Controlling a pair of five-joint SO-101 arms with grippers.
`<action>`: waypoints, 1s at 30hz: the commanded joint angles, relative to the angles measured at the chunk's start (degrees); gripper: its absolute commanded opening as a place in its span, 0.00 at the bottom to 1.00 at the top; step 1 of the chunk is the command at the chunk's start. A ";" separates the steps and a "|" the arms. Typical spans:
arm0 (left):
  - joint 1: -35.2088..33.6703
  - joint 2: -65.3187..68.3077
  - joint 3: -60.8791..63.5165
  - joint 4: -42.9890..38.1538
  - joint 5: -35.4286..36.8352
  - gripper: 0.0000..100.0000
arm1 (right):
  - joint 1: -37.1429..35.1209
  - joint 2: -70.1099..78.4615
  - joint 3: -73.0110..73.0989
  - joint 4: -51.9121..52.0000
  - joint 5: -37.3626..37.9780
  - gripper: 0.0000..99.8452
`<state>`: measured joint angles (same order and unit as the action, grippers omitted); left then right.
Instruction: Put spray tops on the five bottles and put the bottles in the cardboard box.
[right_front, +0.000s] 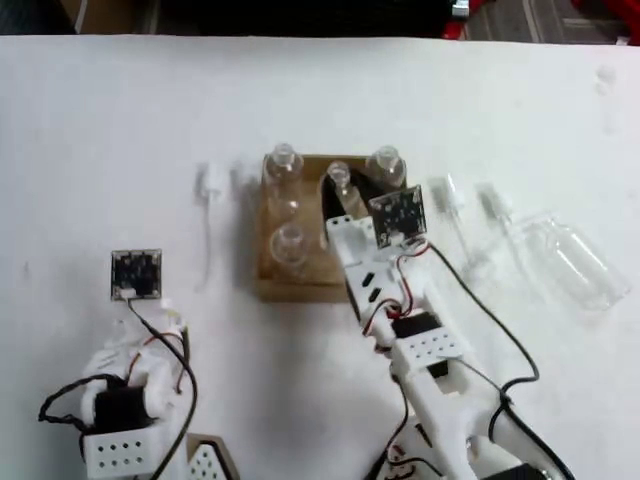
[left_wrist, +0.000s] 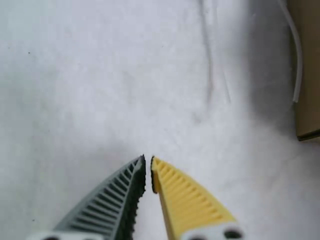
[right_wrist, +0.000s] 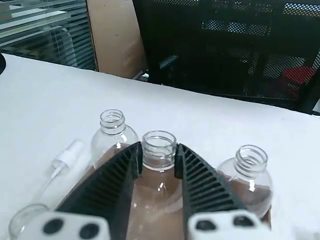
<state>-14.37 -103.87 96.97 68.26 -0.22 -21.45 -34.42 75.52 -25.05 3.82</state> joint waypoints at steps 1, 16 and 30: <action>0.48 -0.57 -0.09 -0.44 -0.70 0.02 | -0.57 2.95 -2.99 -4.62 0.79 0.01; 0.48 -0.57 -0.09 -0.44 -0.70 0.02 | -0.66 18.77 -2.73 -22.64 1.05 0.01; 0.48 -0.57 -0.09 -0.44 -0.70 0.02 | -0.66 18.68 -0.97 -22.37 1.14 0.16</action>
<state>-14.37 -103.87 96.97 68.26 -0.22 -21.54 -15.16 75.43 -46.15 4.18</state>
